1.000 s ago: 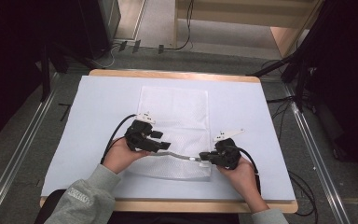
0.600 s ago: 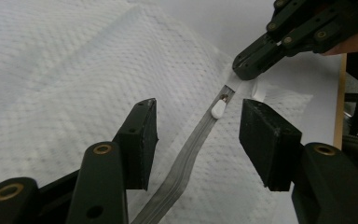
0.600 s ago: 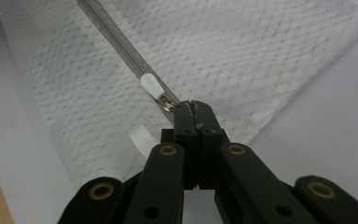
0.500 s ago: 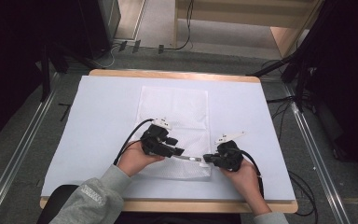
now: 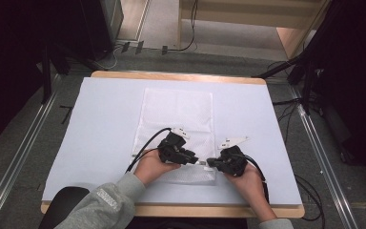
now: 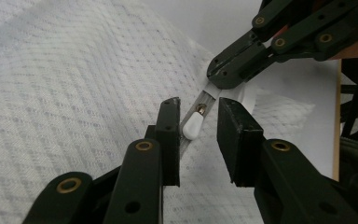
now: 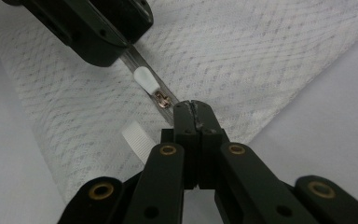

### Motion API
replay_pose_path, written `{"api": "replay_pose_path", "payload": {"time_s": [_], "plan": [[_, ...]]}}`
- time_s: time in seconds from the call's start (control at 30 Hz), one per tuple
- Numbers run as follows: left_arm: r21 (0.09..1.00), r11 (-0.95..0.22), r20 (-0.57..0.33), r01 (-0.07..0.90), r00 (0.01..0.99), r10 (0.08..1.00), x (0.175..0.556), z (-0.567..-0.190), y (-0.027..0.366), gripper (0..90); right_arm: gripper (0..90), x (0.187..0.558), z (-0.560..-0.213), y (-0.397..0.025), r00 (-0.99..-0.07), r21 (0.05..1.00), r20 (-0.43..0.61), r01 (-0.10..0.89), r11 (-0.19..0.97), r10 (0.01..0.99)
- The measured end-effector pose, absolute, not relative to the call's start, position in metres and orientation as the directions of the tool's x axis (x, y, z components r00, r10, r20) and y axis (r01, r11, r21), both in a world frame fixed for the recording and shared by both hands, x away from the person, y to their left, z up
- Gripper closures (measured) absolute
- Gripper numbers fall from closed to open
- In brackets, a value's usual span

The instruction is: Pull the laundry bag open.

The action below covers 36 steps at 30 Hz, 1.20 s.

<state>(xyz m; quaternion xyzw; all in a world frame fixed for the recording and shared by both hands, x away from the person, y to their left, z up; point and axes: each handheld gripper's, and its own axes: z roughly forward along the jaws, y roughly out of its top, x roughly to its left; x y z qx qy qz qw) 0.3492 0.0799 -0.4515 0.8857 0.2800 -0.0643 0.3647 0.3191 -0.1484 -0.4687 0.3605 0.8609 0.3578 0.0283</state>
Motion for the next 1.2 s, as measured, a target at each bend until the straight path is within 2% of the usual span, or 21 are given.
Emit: {"api": "replay_pose_path", "payload": {"time_s": [0.37, 0.83, 0.97, 1.2], "plan": [[0.601, -0.585, -0.322, 0.545, 0.835, 0.447, 0.35, -0.466, 0.074, 75.8, 90.0, 0.32, -0.469, -0.15, -0.736, 0.633, 0.222, 0.607, 0.48, 0.639], [0.612, -0.586, -0.31, 0.531, 0.843, 0.441, 0.346, -0.466, 0.071, 78.9, 90.0, 0.32, -0.469, -0.15, -0.735, 0.632, 0.226, 0.61, 0.478, 0.639], [0.596, -0.616, -0.316, 0.516, 0.855, 0.411, 0.344, -0.466, 0.07, 79.4, 90.0, 0.32, -0.469, -0.15, -0.736, 0.633, 0.225, 0.609, 0.479, 0.638], [0.61, -0.594, -0.335, 0.524, 0.85, 0.407, 0.345, -0.469, 0.068, 81.4, 90.0, 0.32, -0.469, -0.149, -0.735, 0.632, 0.224, 0.61, 0.478, 0.64]]}}
